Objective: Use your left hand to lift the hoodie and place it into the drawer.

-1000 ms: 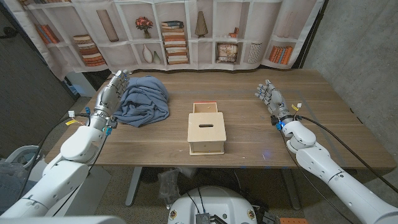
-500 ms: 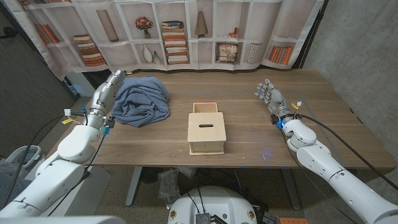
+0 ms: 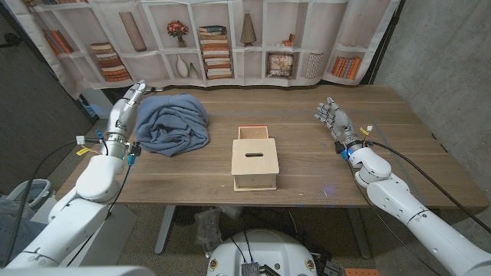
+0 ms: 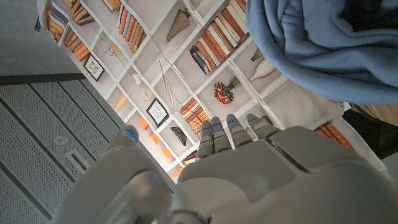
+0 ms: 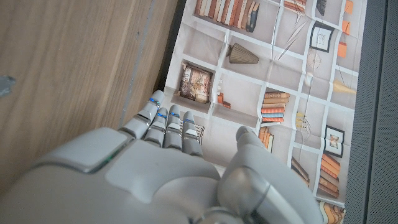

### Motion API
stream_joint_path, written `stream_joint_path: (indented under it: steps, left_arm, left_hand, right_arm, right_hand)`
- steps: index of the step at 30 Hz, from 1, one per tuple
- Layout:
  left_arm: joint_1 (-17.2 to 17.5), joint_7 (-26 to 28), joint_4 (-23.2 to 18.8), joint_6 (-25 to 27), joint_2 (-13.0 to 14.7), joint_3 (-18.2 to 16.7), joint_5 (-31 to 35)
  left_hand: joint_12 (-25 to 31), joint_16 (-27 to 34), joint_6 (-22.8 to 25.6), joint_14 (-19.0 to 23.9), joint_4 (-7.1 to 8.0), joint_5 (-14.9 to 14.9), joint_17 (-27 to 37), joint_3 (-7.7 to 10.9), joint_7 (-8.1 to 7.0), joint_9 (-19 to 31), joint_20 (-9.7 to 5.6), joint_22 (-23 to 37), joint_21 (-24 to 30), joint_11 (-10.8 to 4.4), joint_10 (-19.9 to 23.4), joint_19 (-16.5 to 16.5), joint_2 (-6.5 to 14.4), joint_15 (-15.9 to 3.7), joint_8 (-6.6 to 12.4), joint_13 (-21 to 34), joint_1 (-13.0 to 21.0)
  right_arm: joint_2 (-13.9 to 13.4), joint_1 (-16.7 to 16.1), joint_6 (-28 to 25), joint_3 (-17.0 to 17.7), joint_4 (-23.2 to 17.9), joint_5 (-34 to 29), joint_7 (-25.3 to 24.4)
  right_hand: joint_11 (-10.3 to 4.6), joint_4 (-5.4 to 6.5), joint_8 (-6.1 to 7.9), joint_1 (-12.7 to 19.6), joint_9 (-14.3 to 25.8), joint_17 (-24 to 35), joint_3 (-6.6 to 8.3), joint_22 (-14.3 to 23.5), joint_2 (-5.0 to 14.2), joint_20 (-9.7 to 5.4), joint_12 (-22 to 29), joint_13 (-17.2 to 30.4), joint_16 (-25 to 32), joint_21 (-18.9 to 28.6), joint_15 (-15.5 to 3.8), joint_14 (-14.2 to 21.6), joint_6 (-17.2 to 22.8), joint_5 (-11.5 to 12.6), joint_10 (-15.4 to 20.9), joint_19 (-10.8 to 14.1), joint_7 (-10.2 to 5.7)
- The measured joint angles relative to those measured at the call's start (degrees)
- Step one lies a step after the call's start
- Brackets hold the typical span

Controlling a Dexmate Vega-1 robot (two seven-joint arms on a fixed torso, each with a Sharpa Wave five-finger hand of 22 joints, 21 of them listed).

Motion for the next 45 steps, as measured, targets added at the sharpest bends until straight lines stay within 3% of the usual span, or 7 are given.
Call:
stream_joint_path:
  steps: [17,30,34,45]
  left_arm:
    - [0.3,7.6,-4.5,8.4,-2.0,-0.5,11.2]
    - [0.8,9.8,-8.4,16.2,-2.0,-1.0,16.9]
    - [0.8,9.8,-9.9,19.1,-1.6,-1.0,18.3]
    - [0.9,8.8,-13.5,27.0,-0.2,-1.2,20.8]
  left_hand:
    - [0.0,0.0,0.7,1.0,-0.71,0.8,0.0,0.25,-0.72,0.0,0.1,0.0,0.0,-0.82,1.2,0.3,0.5,-0.2,0.0,0.0,1.6]
    - [0.0,0.0,0.7,1.2,-1.69,1.5,0.0,0.21,-0.72,0.0,0.1,0.0,0.0,-0.6,1.0,0.3,0.4,-0.07,-0.01,0.0,3.2]
    - [-0.3,-0.3,-0.2,0.9,-2.71,1.9,-0.1,-0.02,-1.09,0.0,0.1,0.0,0.0,-0.93,0.7,0.3,-0.3,-0.26,-0.32,0.0,4.7]
    - [-1.3,-0.9,-5.3,-2.3,-7.62,2.4,0.0,-1.74,-0.71,0.1,0.08,0.0,-0.2,-0.15,-3.7,0.2,-3.1,0.05,-1.65,0.1,11.1]
  right_arm:
    - [-0.2,-1.3,0.8,0.5,-0.7,0.0,-0.5]
    - [0.1,-1.2,1.2,0.6,-0.3,0.1,-0.4]
    - [0.2,-1.2,1.5,0.6,-0.1,0.1,-0.3]
    - [0.2,-1.7,1.9,0.7,-0.3,0.1,-0.4]
  right_hand:
    - [0.0,-0.24,0.0,0.0,0.0,0.0,-0.24,0.0,0.0,0.0,0.0,0.1,0.0,-0.4,-0.21,0.2,0.0,0.0,0.0,0.0,0.0]
    - [0.0,-0.24,0.0,0.0,0.0,0.0,-0.24,0.0,0.0,0.0,0.0,0.1,0.0,-0.7,-0.21,0.2,0.0,0.0,0.0,0.0,0.0]
    - [-0.14,-0.24,0.0,0.0,0.0,0.0,-0.24,0.0,0.0,0.0,0.0,0.1,0.0,-0.7,-0.21,0.2,0.0,0.0,0.1,0.0,0.0]
    - [-0.32,-0.24,0.0,0.0,0.0,0.0,-0.24,0.0,0.0,0.0,-0.4,0.1,-0.2,-0.8,-0.21,0.2,0.0,0.0,0.3,0.0,0.0]
